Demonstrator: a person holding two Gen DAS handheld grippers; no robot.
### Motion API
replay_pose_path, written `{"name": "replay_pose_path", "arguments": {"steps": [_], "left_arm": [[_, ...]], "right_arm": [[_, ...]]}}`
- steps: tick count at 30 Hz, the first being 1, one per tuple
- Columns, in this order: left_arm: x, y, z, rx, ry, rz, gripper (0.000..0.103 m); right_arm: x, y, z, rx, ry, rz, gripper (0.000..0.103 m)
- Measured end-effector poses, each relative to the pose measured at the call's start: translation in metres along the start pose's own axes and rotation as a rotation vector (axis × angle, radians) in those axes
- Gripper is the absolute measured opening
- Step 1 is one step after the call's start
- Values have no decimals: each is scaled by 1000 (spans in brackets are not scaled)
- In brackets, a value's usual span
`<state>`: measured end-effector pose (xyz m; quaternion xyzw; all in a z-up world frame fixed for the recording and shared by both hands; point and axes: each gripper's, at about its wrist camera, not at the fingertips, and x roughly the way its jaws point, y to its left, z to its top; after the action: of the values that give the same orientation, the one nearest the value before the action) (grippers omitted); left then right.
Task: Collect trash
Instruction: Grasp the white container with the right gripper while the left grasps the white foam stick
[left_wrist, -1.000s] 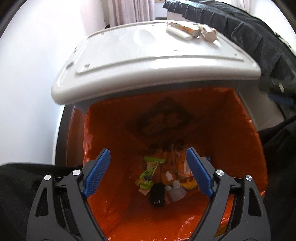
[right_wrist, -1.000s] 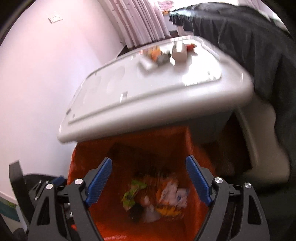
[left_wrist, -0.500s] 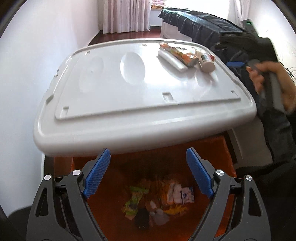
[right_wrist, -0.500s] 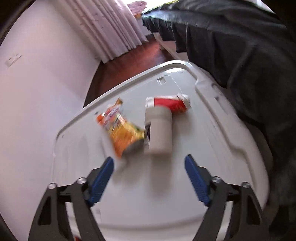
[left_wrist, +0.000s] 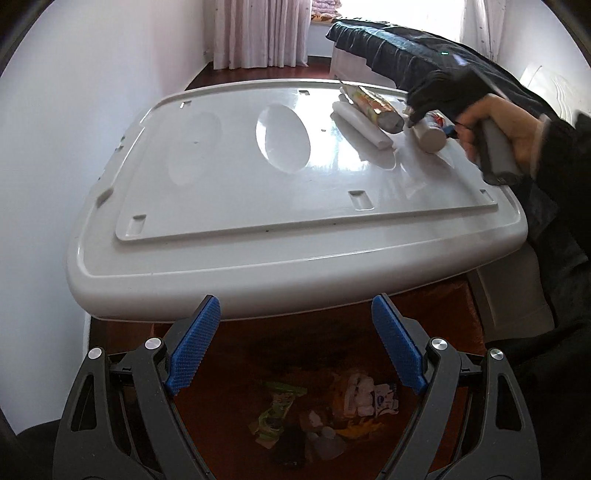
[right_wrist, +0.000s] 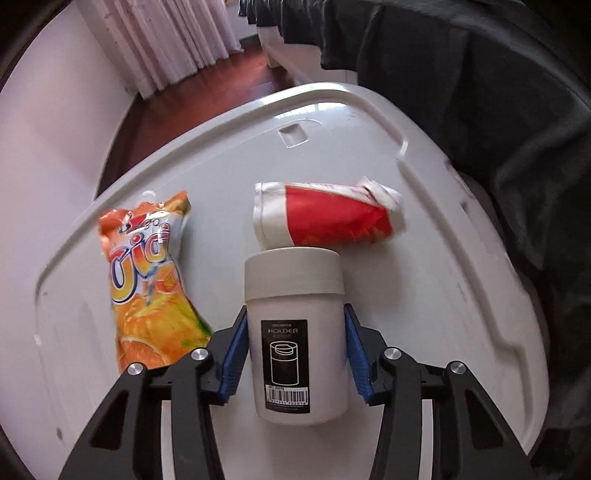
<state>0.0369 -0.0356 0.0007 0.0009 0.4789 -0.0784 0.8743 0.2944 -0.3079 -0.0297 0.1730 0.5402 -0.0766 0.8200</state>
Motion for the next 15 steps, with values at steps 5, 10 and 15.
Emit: {"name": "replay_pose_path", "arguments": {"steps": [5, 10, 15], "left_arm": [[-3, 2, 5, -31, 2, -36, 82], [8, -28, 39, -23, -12, -65, 82], [54, -83, 105, 83, -57, 2, 82]], "right_arm": [[-72, -26, -44, 4, -114, 162, 48], [-130, -67, -113, -4, -214, 291, 48], [-130, -88, -124, 5, -216, 314, 48]]}}
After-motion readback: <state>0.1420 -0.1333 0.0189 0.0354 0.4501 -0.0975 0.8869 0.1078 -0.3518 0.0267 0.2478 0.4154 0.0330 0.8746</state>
